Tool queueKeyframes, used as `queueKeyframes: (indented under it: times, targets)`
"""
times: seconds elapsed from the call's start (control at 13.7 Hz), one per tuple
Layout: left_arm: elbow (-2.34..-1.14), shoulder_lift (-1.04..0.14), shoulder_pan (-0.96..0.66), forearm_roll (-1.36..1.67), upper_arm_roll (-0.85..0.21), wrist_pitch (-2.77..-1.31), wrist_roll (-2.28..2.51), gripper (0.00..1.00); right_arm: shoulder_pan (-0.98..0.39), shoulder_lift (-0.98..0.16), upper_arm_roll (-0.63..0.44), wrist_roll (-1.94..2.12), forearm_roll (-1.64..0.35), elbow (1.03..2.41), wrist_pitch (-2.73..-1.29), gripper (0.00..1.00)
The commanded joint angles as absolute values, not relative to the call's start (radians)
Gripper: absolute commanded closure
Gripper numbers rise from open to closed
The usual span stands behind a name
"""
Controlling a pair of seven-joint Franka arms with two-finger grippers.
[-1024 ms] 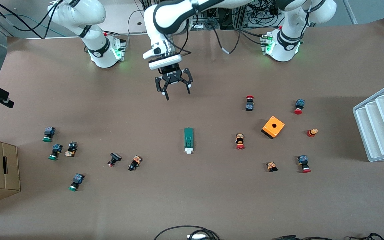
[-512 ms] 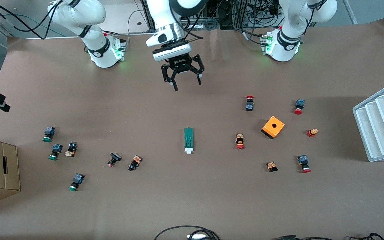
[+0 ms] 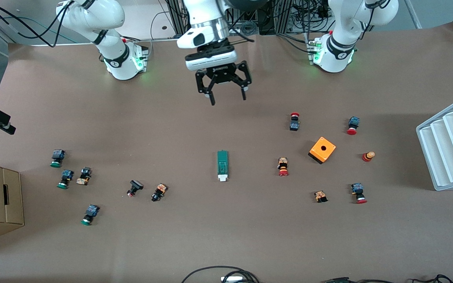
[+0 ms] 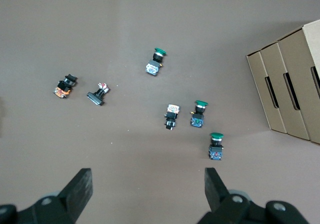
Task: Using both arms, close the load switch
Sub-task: 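Open the left gripper and lift it away from the switch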
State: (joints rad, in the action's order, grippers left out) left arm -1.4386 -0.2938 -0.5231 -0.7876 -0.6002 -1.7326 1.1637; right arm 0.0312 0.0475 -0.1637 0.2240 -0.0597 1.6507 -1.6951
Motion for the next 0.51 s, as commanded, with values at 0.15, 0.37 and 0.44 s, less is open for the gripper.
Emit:
queueKeyframes:
  times: [0.15,0.37,0.44]
  targets:
    - [-1.454,-0.14,-0.352,-0.568,-0.6,-1.74,0.887,0.0,0.031,0.031,-0.167,0.238,-0.048,1.628,-1.703,0.0]
    - [-1.454,-0.085,-0.249,-0.451,-0.6,-1.738,0.752,0.0,0.029,0.029,-0.167,0.235,-0.051,1.628,-1.701,0.0]
    - [-1.454,-0.072,-0.221,-0.407,-0.6,-1.736,0.735,0.0,0.029,0.029,-0.167,0.236,-0.049,1.628,-1.703,0.0]
